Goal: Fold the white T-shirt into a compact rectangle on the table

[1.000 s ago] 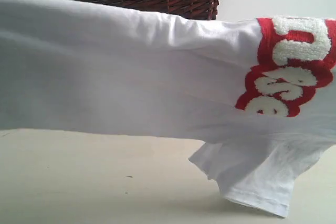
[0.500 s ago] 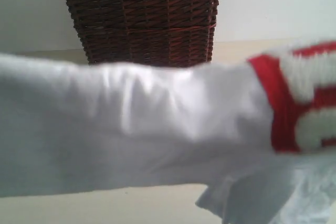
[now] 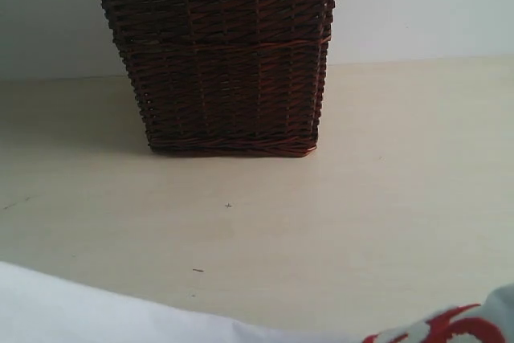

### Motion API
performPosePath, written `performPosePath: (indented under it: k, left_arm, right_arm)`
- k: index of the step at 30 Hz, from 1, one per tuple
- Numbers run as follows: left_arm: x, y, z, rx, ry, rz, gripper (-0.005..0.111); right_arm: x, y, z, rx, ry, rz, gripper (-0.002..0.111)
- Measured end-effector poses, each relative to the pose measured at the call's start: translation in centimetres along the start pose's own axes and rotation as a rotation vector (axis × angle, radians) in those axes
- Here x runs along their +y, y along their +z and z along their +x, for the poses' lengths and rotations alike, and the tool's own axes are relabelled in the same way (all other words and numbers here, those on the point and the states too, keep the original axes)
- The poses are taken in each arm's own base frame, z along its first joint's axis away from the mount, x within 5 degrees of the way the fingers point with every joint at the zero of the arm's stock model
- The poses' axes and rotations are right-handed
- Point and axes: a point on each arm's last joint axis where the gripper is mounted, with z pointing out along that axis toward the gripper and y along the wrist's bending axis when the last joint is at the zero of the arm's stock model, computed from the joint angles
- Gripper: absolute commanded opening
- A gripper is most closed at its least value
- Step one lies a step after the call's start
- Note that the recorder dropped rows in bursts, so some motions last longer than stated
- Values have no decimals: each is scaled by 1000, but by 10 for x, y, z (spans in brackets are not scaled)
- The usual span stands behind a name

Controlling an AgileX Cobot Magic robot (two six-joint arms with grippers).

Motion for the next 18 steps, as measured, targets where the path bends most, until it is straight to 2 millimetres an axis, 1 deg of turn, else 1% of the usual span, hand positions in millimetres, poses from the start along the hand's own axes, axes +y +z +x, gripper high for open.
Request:
performPosePath:
  k: [2,4,6,9,13,16,18]
  left_arm:
    - [-1,14,5,51,-33,32,0]
    - [-1,18,7,65,-49,40,0]
    - [-1,16,6,57,-52,35,0]
    - [-1,3,-4,-16,-23,29,0]
    - [-9,-25,-20,-191,66,72,0]
    - [-17,-42,-23,-281,86,100,0]
    - [-20,-48,-21,-305,95,97,0]
  right_arm:
    - [2,2,3,10,5,-10,0]
    - [0,2,3,14,4,9,0]
    - [-5,1,2,12,1,60,0]
    - [-15,-7,-5,-10,-11,162,0]
    - [-25,-28,-23,-82,-25,255,0]
    - [-24,-40,-34,-117,-2,246,0]
    - [-19,-47,-39,-128,5,220,0]
